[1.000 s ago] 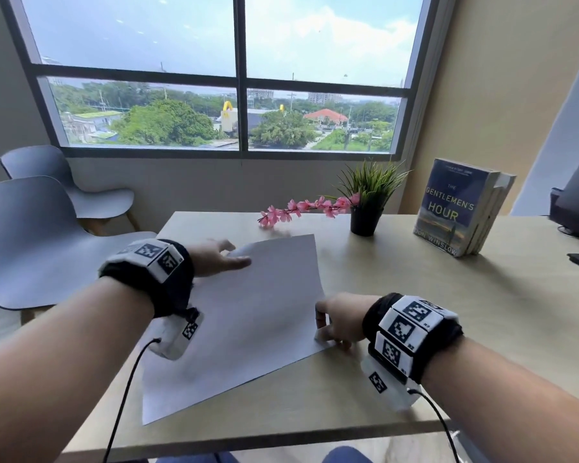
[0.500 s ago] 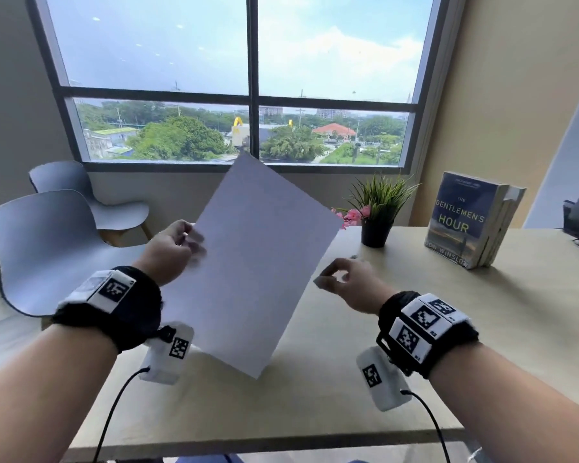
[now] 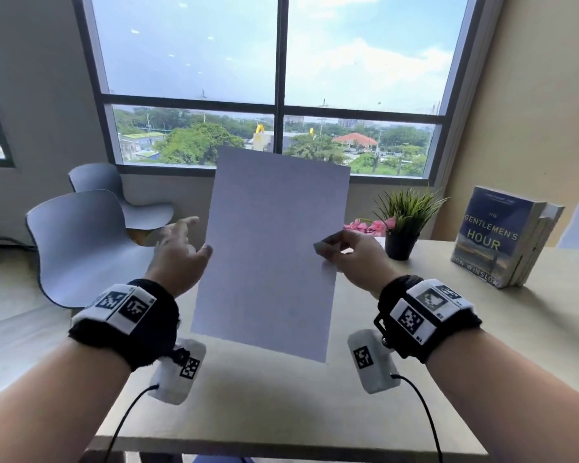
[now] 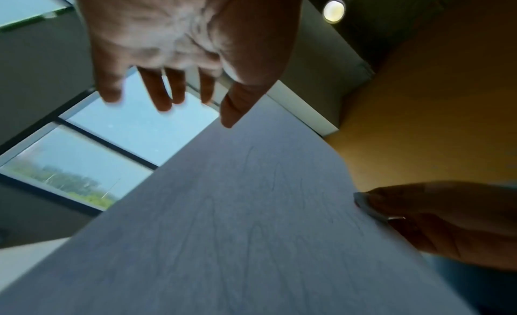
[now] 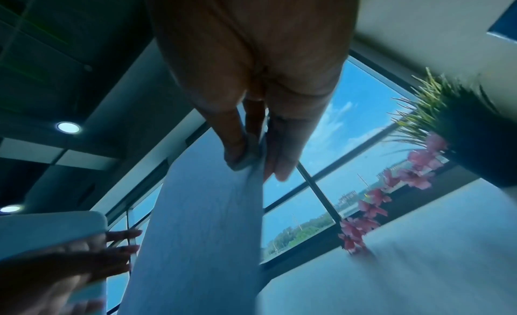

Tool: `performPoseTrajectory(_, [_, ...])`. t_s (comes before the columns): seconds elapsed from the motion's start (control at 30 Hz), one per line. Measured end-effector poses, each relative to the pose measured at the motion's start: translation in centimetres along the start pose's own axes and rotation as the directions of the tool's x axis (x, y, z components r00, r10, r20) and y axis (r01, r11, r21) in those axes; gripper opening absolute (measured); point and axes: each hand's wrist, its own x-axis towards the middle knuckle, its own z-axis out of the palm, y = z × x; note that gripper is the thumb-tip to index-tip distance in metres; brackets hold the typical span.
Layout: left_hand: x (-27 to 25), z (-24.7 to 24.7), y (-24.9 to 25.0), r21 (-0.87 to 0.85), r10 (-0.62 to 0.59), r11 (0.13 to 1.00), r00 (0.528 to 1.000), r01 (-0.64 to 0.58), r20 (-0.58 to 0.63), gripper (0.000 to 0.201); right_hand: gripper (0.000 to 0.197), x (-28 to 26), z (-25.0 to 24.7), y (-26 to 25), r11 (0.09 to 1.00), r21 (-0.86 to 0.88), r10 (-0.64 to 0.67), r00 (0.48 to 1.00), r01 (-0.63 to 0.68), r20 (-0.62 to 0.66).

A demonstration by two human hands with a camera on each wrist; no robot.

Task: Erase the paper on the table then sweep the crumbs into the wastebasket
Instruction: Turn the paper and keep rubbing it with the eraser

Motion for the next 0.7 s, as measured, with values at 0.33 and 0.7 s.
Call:
performPoseTrajectory(0.33, [-3.8, 4.7, 3.4, 0.452, -0.01, 0.682, 0.611, -0.574, 0.791, 0.058, 0.02, -2.3, 1.0, 2.8, 0.91, -0.276, 0.393, 0.855, -0.309, 0.337])
performPoseTrajectory(0.7, [-2.0, 6.4, 0.8, 0.526, -0.284, 0.68, 0.477, -0.511, 0.832, 0.074, 0.015, -3.2, -1.9, 2.8, 0.912, -0.341, 0.36, 0.847, -0.23, 0.391])
